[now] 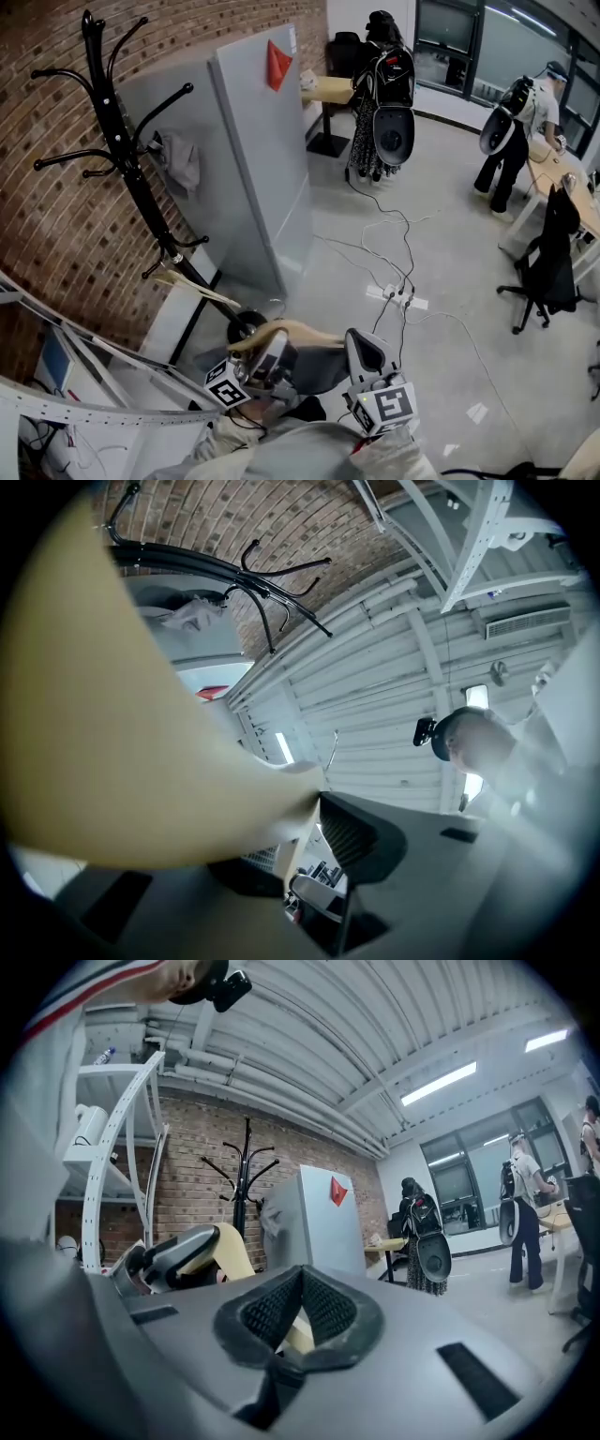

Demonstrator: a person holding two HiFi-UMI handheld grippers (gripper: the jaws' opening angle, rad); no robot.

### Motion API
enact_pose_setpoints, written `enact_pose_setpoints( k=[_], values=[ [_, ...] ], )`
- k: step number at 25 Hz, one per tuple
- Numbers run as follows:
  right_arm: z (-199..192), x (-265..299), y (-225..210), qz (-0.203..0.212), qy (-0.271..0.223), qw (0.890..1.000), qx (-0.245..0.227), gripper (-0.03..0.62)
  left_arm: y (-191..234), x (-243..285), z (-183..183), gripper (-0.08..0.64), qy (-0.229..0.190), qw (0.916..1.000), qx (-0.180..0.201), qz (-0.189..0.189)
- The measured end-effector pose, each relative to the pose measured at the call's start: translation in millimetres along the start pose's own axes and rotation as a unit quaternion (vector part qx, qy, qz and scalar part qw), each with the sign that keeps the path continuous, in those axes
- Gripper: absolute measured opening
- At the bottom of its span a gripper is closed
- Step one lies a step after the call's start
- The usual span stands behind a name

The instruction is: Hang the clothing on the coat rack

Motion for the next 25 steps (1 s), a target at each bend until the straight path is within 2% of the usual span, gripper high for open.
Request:
enact_pose_setpoints(
  k=[12, 19, 25],
  values=[
    [5, 123, 7, 0.017, 0.008, 1.000, -0.011, 0.023, 89, 20, 52, 0.107, -0.014, 0.9999, 0.006, -0.001],
    [8, 174, 28, 0.052, 0.031, 0.998, -0.024, 0.024, 117, 12, 85, 0.107, -0.043, 0.9985, 0.027, 0.019],
    [2, 220, 41, 0.092, 0.053, 0.994, -0.028, 0.023, 146, 3, 106, 0.107, -0.061, 0.9956, 0.049, 0.051]
  ],
)
Point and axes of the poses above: the fingertips, and each gripper's own axes: x forward along the fingers, y to its left, z out of its top, the point moved 2 cm from there along -x, backward along the fingers, and after that the axes turned 15 degrees about x, right-handed, at the moved point
